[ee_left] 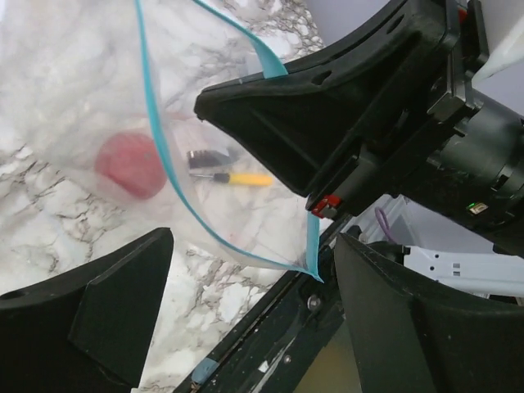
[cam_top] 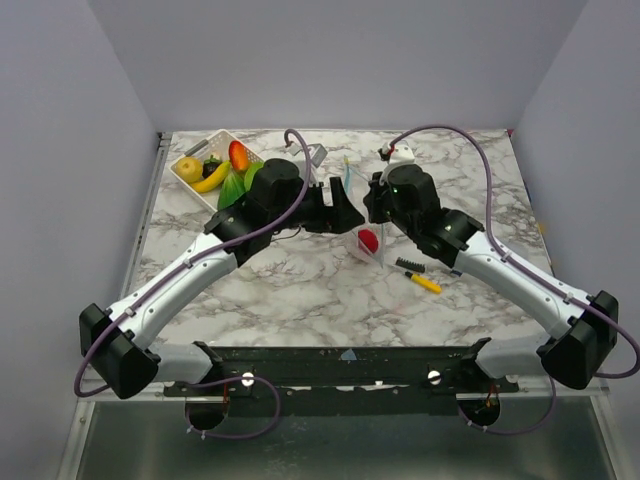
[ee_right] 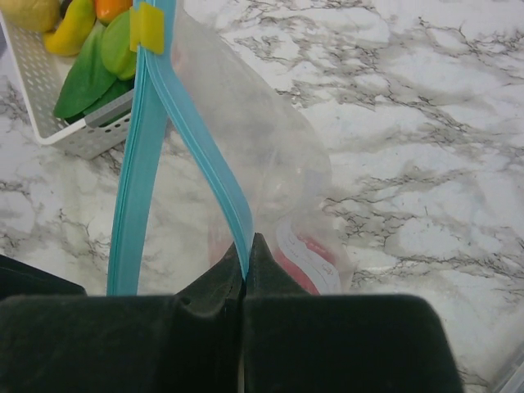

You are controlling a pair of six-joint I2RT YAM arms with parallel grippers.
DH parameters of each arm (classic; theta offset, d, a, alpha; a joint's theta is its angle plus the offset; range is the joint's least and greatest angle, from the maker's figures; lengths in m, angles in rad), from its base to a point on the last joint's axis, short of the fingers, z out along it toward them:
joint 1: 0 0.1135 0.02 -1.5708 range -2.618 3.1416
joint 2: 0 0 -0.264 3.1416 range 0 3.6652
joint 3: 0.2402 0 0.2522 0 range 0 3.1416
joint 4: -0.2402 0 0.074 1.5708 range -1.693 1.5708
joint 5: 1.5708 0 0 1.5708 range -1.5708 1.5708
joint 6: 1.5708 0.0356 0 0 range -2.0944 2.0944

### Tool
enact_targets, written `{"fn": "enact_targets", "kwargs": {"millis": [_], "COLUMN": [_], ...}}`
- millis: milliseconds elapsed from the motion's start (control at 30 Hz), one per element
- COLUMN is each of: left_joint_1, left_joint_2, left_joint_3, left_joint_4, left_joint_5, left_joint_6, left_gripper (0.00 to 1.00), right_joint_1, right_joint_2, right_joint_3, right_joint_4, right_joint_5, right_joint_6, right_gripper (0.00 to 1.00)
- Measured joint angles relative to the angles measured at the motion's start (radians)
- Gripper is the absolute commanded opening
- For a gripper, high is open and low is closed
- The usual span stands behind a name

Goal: Place the food in the zip-top bag and seal the zipper
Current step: Adjust the zipper food storage bag at the center of the board.

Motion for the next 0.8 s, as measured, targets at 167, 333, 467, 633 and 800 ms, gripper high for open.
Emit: {"fn": "enact_targets", "kwargs": {"millis": [167, 333, 467, 633, 800], "left_joint_1": [-0.025, -0.028, -0.026, -0.026, -0.026], "left_joint_2": [0.077, 0.138, 0.173, 0.235, 0.255], "left_joint_3": [0.08, 0.134, 0.164, 0.24, 0.273], "left_joint_4": [-0.004, -0.052, -0.079, -0.133, -0.161], "left_joint_5": [-0.039, -0.104, -0.128, -0.138, -0.126], "left_joint_6": [0.002, 0.008, 0.022, 0.062, 0.095], "left_gripper": [0.53, 0.44, 0.03, 0.0, 0.0], "right_joint_1": [0.0, 0.0, 0.0, 0.0, 0.0], "right_joint_2": [-0.003, -0.01, -0.023, -0.027, -0.011], "right_joint_3": [0.018, 0.026, 0.026, 0.04, 0.128], "right_joint_4": [-0.012, -0.03, -0.034, -0.078, -0.152], "right_joint_5": [-0.009, -0.019, -0.018, 0.006, 0.035], "right_joint_6": [0.018, 0.031, 0.032, 0.021, -0.043], "right_gripper": [0.01, 0.01, 0.06, 0.38, 0.41]}}
